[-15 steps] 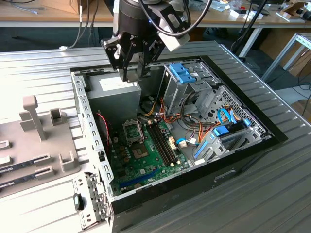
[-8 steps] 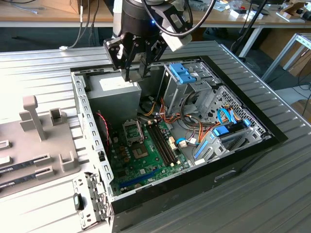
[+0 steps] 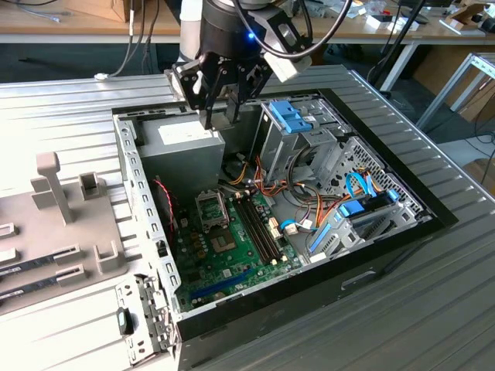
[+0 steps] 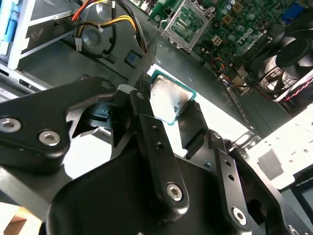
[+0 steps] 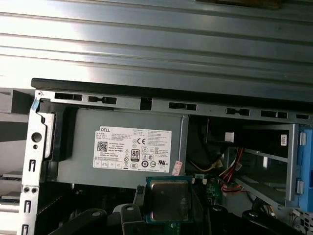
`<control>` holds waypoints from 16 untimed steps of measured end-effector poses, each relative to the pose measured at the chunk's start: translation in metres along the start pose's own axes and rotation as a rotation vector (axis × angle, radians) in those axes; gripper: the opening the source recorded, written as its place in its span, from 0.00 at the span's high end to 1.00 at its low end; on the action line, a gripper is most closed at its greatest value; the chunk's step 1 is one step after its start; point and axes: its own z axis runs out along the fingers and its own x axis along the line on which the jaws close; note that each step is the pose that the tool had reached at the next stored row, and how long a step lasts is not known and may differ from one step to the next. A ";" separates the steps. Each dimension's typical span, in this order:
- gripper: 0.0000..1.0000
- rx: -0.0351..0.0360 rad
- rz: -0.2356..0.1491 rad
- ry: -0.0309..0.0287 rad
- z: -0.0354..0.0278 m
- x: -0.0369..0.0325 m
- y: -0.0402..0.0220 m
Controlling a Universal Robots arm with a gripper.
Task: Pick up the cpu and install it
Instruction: 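Pick up the cpu and move it towards the insertion slot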
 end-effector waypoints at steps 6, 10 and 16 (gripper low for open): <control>0.53 0.0000 0.000 0.0000 0.0013 -0.0055 -0.0005; 0.53 -0.0001 0.000 0.0000 0.0018 -0.0074 -0.0007; 0.53 -0.0001 0.000 0.0000 0.0025 -0.0099 -0.0010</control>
